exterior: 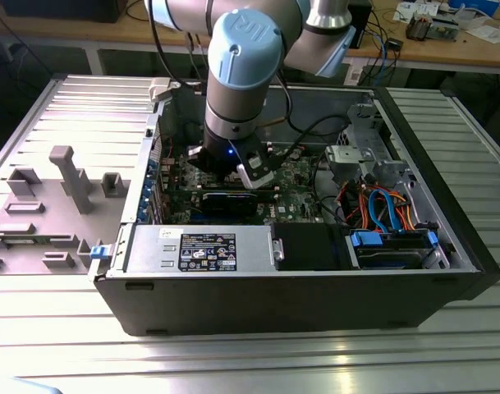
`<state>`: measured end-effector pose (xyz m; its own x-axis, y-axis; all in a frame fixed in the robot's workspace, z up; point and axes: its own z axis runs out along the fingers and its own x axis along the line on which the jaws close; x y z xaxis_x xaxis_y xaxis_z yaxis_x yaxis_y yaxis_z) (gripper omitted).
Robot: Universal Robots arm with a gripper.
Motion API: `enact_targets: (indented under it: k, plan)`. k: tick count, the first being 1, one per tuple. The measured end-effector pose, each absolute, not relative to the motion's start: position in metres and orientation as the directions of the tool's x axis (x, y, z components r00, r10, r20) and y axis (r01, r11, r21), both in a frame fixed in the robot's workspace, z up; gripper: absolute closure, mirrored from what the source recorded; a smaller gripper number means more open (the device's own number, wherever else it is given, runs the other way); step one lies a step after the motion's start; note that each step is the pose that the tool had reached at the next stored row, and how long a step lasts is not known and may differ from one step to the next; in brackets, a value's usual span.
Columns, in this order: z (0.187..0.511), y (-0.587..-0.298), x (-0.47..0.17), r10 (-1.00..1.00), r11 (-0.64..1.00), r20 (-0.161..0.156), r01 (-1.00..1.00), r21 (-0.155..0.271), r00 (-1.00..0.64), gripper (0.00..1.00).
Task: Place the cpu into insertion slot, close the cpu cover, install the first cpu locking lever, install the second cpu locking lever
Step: 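Install the second cpu locking lever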
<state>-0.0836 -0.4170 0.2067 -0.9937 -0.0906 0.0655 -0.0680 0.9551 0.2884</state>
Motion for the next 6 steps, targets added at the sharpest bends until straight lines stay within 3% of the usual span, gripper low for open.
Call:
enact_targets:
  k: [6]
  plan:
    - [0.2089, -0.4170, -0.0835, -0.091, 0.955, 0.065, -0.068, 0.288, -0.994, 0.89]
